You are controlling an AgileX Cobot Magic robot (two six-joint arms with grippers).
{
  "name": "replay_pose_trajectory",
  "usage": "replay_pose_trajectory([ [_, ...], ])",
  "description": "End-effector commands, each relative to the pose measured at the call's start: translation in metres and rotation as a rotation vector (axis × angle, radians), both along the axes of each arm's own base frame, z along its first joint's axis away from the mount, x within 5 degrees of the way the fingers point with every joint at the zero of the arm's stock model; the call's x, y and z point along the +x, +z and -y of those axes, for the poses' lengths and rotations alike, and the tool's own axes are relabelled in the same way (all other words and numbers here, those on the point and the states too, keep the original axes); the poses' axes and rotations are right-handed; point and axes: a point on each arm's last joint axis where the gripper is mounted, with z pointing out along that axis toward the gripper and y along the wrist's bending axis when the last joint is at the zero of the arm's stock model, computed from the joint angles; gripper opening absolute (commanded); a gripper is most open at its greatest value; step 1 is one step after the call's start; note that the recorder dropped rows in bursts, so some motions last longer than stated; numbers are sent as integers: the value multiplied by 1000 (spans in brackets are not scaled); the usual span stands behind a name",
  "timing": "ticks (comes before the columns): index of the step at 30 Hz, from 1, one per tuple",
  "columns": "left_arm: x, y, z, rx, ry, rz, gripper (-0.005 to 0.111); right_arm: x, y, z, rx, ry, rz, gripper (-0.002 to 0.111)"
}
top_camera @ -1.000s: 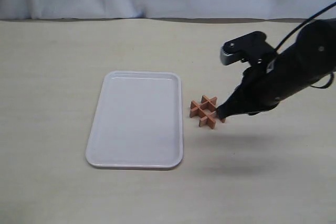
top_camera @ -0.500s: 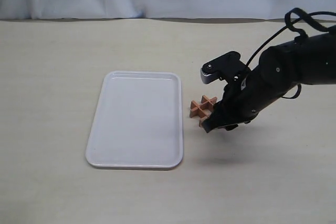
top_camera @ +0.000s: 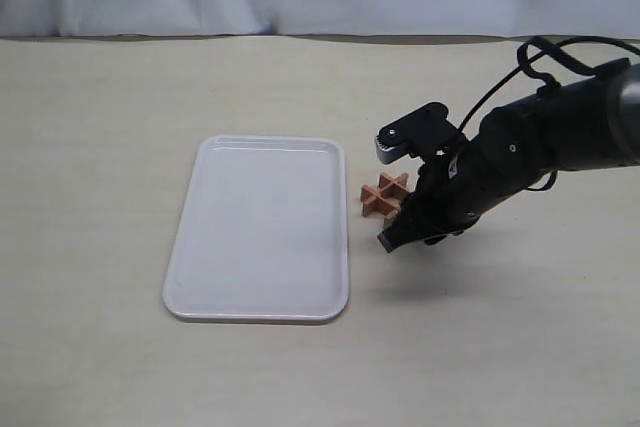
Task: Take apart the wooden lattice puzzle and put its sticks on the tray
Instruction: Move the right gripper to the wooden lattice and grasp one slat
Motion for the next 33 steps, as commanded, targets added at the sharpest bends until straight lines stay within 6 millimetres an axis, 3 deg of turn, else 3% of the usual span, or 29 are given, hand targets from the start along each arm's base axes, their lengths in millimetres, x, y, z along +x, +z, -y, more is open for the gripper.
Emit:
replay_pose_trajectory([
  [1,0,0,0,1,-5,11,0,3,1,2,-8,7,24,32],
  [12,0,0,0,1,-5,11,0,15,42,3,-50,32,60,32],
  [22,0,0,0,1,-5,11,0,19,20,23,-112,-9,1,32],
  [33,0,0,0,1,-5,11,0,21,14,21,-85,-27,5,32],
])
